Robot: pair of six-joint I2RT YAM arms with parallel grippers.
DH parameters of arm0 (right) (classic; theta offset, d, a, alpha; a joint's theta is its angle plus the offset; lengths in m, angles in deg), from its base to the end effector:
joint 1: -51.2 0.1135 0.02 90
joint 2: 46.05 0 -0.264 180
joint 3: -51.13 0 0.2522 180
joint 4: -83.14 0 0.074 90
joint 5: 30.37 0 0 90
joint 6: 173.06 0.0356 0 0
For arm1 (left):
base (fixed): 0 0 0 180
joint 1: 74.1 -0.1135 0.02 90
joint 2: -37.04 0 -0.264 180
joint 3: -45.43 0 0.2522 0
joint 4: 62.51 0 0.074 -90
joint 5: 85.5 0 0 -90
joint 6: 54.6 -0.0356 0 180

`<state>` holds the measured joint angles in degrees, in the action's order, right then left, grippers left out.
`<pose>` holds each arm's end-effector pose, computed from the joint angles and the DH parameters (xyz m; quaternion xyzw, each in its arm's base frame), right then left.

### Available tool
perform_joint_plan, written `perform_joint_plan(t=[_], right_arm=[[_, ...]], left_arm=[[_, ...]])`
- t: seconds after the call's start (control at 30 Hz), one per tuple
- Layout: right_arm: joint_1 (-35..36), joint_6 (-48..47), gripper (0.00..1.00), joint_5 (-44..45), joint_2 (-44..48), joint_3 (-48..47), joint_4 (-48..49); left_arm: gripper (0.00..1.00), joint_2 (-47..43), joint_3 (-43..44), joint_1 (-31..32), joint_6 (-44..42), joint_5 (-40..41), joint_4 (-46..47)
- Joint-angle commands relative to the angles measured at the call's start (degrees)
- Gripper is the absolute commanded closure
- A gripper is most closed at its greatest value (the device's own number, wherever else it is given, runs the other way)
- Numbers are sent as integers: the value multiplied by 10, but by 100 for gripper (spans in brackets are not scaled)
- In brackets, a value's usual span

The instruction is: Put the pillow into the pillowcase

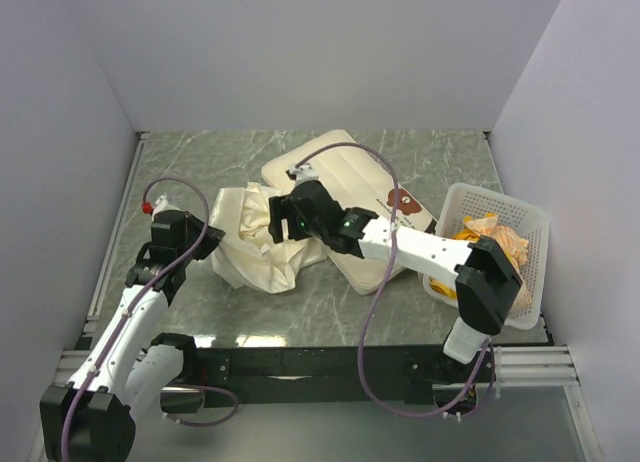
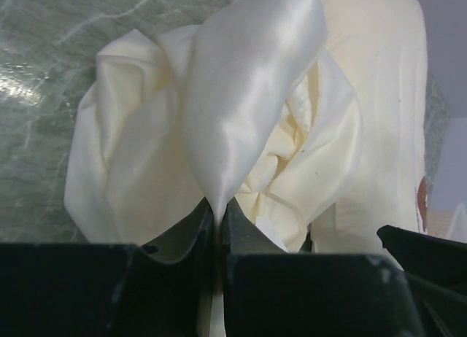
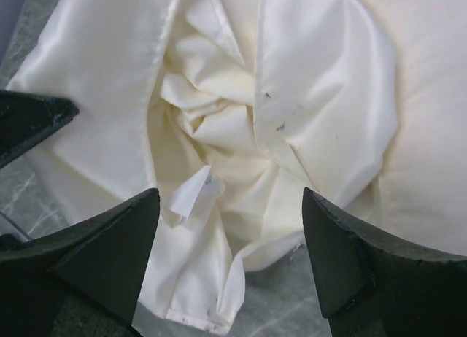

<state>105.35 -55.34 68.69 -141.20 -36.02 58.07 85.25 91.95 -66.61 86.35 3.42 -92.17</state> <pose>0.2300 0.3087 0.2818 -0.1637 0.8618 0.2589 0.4044 0.1880 -0.0254 0.2459 -0.3185 0.8116 -0.2462 0.4234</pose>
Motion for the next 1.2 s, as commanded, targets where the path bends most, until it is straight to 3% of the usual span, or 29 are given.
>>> perform_joint_plan(t=[0.0, 0.13, 0.33, 0.5, 0.53, 0.57, 0.7, 0.73, 0.8, 0.93, 1.03, 1.17], right_arm=[[-1, -22, 14, -54, -62, -81, -26], [13, -17, 12, -66, -83, -61, 0], [7, -18, 7, -29, -100, -83, -15], [7, -35, 9, -105, -120, -127, -36], [10, -42, 11, -112, -118, -130, -35], [11, -45, 13, -145, -116, -132, -26], [12, -55, 67, -238, -132, -227, -56], [15, -59, 71, -257, -145, -255, -68], [19, -61, 85, -272, -157, -331, -100], [23, -53, 89, -264, -172, -432, -129], [23, -49, 90, -250, -170, -475, -138], [21, -52, 88, -229, -152, -448, -116]], left_arm=[[89, 4, 46, -12, 1, 57, -27], [89, 38, 163, -39, -45, 43, -47], [90, 76, 246, -45, -90, 42, -77], [89, 95, 324, -73, -111, 32, -88], [89, 102, 366, -103, -117, 28, -91], [90, 122, 391, -113, -120, 15, -90], [89, 192, 561, -143, -146, -20, -82], [90, 223, 637, -145, -155, -20, -81], [91, 252, 707, -148, -158, -35, -73], [95, 315, 876, -149, -149, -76, -41], [95, 328, 941, -150, -140, -99, -20], [91, 296, 921, -150, -137, -90, 32]])
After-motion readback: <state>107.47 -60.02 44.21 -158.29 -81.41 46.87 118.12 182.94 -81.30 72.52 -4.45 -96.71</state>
